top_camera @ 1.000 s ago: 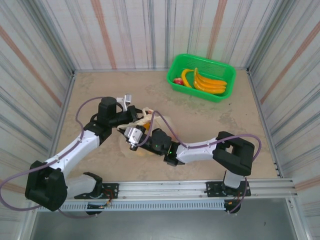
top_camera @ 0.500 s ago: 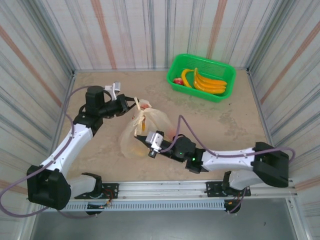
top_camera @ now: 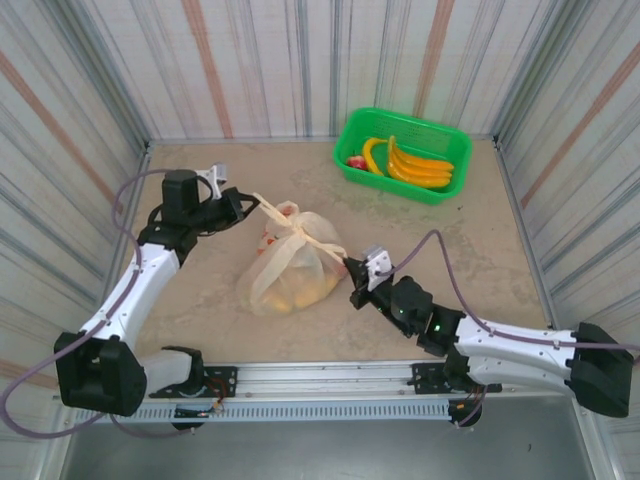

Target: Place the fake fruits into the plastic bag and tie a complex knot

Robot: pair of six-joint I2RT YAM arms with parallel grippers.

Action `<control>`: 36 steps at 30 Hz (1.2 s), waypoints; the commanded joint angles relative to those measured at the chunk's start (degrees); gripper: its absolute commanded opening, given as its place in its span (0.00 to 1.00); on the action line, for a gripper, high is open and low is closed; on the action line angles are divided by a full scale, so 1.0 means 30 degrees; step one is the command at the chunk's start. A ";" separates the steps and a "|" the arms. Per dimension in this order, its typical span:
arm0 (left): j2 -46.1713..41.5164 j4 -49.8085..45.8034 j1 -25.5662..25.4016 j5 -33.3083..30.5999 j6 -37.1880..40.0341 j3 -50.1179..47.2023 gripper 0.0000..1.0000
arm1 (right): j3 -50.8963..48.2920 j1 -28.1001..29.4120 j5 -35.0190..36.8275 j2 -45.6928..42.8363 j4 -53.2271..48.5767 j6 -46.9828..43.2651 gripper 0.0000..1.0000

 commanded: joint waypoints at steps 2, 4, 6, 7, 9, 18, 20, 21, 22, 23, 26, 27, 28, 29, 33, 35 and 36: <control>0.0059 0.0160 0.3274 -0.3634 -0.1547 -0.3082 0.00 | -0.0876 -0.2019 0.5415 -0.2828 -0.6935 0.8626 0.00; 0.0305 -0.0150 0.4102 -0.4614 -0.1966 -0.3511 0.00 | -0.1067 -0.3037 0.6339 -0.4135 -0.9337 1.0730 0.00; 0.0559 -0.1023 0.4291 -0.6080 -0.1641 -0.3240 0.00 | -0.1155 -0.4060 0.7116 -0.5396 -1.1573 1.2394 0.00; 0.0577 -0.1159 0.4324 -0.6708 -0.1597 -0.3202 0.00 | -0.1128 -0.4504 0.7185 -0.5800 -1.2454 1.2986 0.00; 0.0734 -0.0775 0.4355 -0.6728 -0.1449 -0.3171 0.00 | -0.1312 -0.5502 0.6222 -0.6237 -1.2695 1.3069 0.00; 0.0967 0.0284 0.1204 -0.4705 0.3316 0.0019 0.48 | 0.2143 -0.7103 0.0083 -0.3661 -1.0822 0.5760 0.74; -0.0044 -0.0974 0.1146 -0.4391 0.3845 0.0577 0.98 | 0.3509 -0.7113 0.0433 -0.4169 -1.2485 0.4774 0.99; -0.0782 -0.0402 0.1146 -0.3939 0.4339 0.0204 0.99 | 0.4072 -0.7102 0.0732 -0.4449 -1.3229 0.4495 0.99; -0.1780 0.0280 0.1093 -0.3596 0.5128 -0.0238 0.99 | 0.4647 -0.7108 0.1142 -0.4785 -1.3970 0.4283 0.99; -0.2735 0.0555 0.0921 -0.3993 0.5725 -0.0614 0.99 | 0.5079 -0.7162 0.1392 -0.5109 -1.4440 0.3932 0.99; -0.3803 -0.0834 0.0464 -0.6290 0.7153 -0.0264 0.99 | 0.6439 -0.7434 0.2140 -0.5306 -1.5668 0.3004 0.99; -0.3809 -0.1395 0.0371 -0.7142 0.7449 -0.0053 0.99 | 0.6750 -0.7592 0.2195 -0.5197 -1.5736 0.2675 0.99; -0.3789 -0.1611 0.0355 -0.8353 0.7658 -0.0006 0.99 | 0.7044 -0.7855 0.2233 -0.5043 -1.5625 0.2148 0.99; -0.3694 -0.1543 0.0405 -0.9884 0.7692 -0.0098 0.99 | 0.7168 -0.8179 0.2404 -0.4743 -1.5139 0.1636 0.99; -0.2442 0.3279 0.1033 -1.2315 1.1519 -0.2439 0.99 | 0.6865 -1.1528 -0.0817 -0.1993 -1.2366 -0.0551 0.99; -0.1210 0.7266 0.1756 -1.1309 1.3382 -0.4715 0.99 | 0.6173 -1.4336 -0.3959 -0.0160 -0.9981 -0.0753 0.99; -0.0548 0.8613 0.2300 -1.0513 1.3453 -0.5490 0.99 | 0.5685 -1.5435 -0.4951 0.0629 -0.8757 -0.0694 0.99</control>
